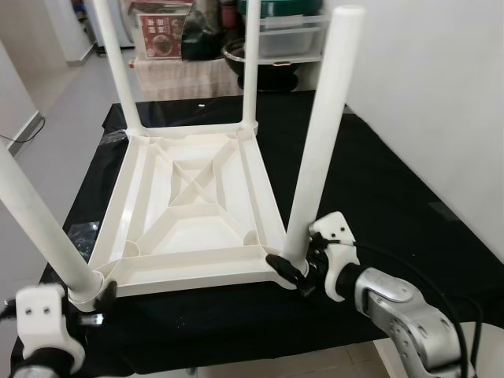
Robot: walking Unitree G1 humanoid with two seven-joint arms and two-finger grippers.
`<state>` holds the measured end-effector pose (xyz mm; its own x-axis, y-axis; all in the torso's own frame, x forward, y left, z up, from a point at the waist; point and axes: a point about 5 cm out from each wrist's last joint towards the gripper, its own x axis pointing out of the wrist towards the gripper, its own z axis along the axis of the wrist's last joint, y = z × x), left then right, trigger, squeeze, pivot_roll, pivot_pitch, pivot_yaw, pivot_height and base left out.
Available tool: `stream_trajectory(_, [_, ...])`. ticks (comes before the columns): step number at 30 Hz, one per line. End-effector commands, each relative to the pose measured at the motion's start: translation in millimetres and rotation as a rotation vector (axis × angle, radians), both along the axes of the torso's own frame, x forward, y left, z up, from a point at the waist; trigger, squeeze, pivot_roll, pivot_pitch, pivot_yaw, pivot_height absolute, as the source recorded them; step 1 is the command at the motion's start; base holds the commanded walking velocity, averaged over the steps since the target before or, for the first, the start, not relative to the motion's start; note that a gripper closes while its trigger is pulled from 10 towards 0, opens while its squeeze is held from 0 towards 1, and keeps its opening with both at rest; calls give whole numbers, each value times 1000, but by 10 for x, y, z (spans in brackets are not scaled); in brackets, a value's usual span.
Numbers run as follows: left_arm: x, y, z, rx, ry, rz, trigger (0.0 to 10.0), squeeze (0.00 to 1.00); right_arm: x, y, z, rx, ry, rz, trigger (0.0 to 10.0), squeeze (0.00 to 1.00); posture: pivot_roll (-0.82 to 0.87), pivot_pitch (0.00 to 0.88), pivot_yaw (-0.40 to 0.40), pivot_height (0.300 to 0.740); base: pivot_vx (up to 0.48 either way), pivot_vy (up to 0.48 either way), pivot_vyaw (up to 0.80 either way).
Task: Building children table
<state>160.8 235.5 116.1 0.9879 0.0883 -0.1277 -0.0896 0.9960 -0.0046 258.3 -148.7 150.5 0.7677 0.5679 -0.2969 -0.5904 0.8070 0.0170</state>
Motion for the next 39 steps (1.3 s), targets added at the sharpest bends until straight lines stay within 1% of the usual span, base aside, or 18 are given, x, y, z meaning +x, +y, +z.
stream_trajectory(1, [-64, -81, 1, 23, 25, -34, 10000, 0, -119, -89, -14, 9, 10, 14, 10000, 0, 58, 71, -10, 740, 0, 0, 0])
stream_trajectory(2, [-64, -81, 1, 23, 25, -34, 10000, 0, -119, -89, -14, 9, 10, 14, 10000, 0, 58, 71, -10, 740, 0, 0, 0])
stream_trajectory(6, [-118, -213, 23, 19, 49, -116, 10000, 0, -375, -160, -64, 22, 51, 93, 10000, 0, 58, 69, -8, 740, 0, 0, 0])
stream_trajectory(8, [-116, -235, 30, 15, 48, -131, 10000, 0, -414, -171, -69, 22, 56, 111, 10000, 0, 58, 69, -8, 740, 0, 0, 0])
stream_trajectory(9, [-82, -279, 44, 21, 47, -164, 10000, 0, -475, -198, -69, 25, 67, 144, 10000, 0, 54, 64, -7, 740, 0, 0, 0])
stream_trajectory(10, [-82, -279, 44, 21, 47, -164, 10000, 0, -475, -198, -69, 25, 67, 144, 10000, 0, 54, 64, -7, 740, 0, 0, 0])
stream_trajectory(12, [-14, -343, 71, 36, 40, -208, 10000, 0, -544, -239, -52, 39, 72, 185, 10000, 0, 51, 63, -7, 740, 0, 0, 0])
stream_trajectory(13, [-14, -343, 71, 36, 40, -208, 10000, 0, -544, -239, -52, 39, 72, 185, 10000, 0, 51, 63, -7, 740, 0, 0, 0])
stream_trajectory(16, [122, -413, 111, 51, 29, -243, 10000, 0, -553, -282, -1, 82, 58, 198, 10000, 0, 43, 61, -5, 740, 0, 0, 0])
stream_trajectory(18, [140, -423, 118, 53, 29, -247, 10000, 0, -556, -288, 6, 87, 57, 200, 10000, 0, 43, 61, -5, 740, 0, 0, 0])
stream_trajectory(19, [187, -445, 132, 53, 27, -258, 10000, 0, -529, -291, 7, 91, 50, 185, 10000, 0, 40, 61, -4, 740, -289, 0, 0])
stream_trajectory(20, [187, -445, 132, 53, 27, -258, 10000, 0, -529, -291, 7, 91, 50, 185, 10000, 0, 40, 61, -4, 740, -289, 0, 0])
stream_trajectory(22, [283, -488, 157, 57, 19, -278, 10000, 0, -439, -270, 20, 110, 17, 143, 10000, 0, 41, 61, -3, 740, -308, 0, 0])
stream_trajectory(32, [318, -492, 157, 42, 15, -271, 10000, 0, -330, -187, 56, 131, -35, 95, 10000, 0, 38, 61, -7, 740, -300, 0, 0])
stream_trajectory(35, [346, -499, 151, 45, 14, -269, 10000, 0, -182, -130, 96, 134, -106, 9, 10000, 0, 38, 60, -9, 740, -255, 0, 0])
stream_trajectory(36, [355, -506, 150, 45, 13, -272, 10000, 0, -135, -106, 90, 131, -114, -20, 10000, 0, 37, 59, -9, 740, -247, 0, 0])
stream_trajectory(38, [363, -512, 151, 45, 14, -274, 10000, 0, -107, -90, 84, 128, -117, -38, 10000, 0, 37, 59, -9, 740, -247, 0, 0])
stream_trajectory(39, [384, -520, 148, 49, 10, -276, 10000, 0, -46, -61, 69, 97, -144, -73, 10000, 0, 39, 57, -10, 740, 0, 0, 0])
